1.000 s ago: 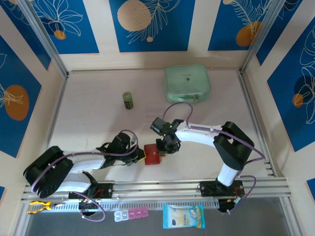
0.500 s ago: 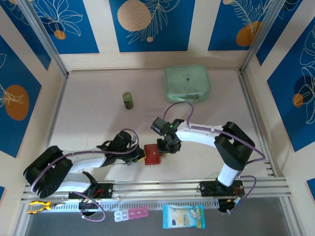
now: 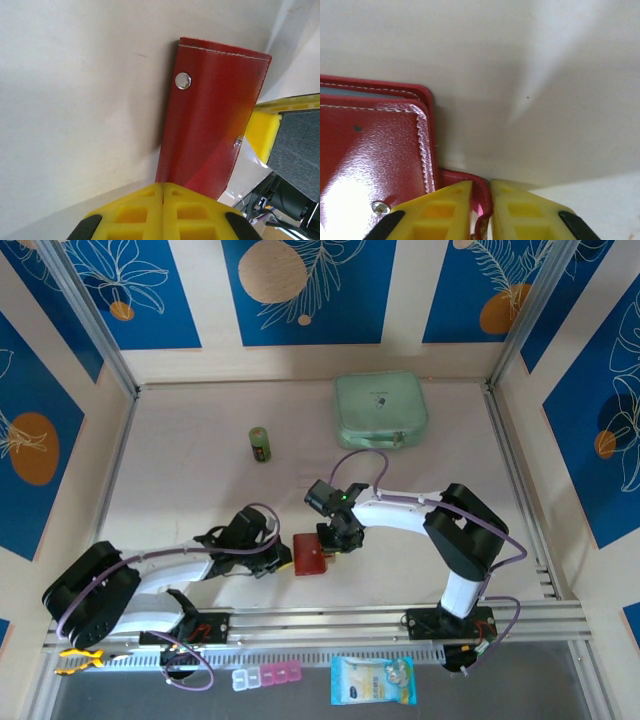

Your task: Take the credit cards out of the card holder

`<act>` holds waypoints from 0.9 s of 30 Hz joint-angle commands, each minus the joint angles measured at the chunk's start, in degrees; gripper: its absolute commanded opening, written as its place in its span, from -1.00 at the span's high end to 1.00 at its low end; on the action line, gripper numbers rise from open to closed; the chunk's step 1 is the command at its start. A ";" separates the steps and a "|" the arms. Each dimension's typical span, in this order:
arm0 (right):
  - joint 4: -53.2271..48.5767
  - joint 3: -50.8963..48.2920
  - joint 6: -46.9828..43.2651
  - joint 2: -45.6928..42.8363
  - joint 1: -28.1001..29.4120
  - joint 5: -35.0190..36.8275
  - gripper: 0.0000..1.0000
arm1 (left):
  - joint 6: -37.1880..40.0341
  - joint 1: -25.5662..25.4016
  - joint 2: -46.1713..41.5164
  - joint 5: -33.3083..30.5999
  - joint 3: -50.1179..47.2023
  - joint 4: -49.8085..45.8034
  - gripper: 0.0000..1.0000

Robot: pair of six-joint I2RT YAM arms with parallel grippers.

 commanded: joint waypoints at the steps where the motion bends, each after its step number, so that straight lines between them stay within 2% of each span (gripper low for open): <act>1: -0.12 0.46 -0.60 0.09 -0.34 -1.27 0.75 | 0.62 -0.53 -1.19 -0.53 1.17 -1.52 0.88; 15: -2.76 -1.30 -2.15 -4.88 -1.75 0.28 1.00 | 5.70 -0.08 -1.71 -1.28 5.96 -7.68 0.80; 27: -3.28 -3.06 -2.62 -9.79 -4.09 0.48 1.00 | 11.18 1.43 0.78 -0.21 11.12 -10.19 0.71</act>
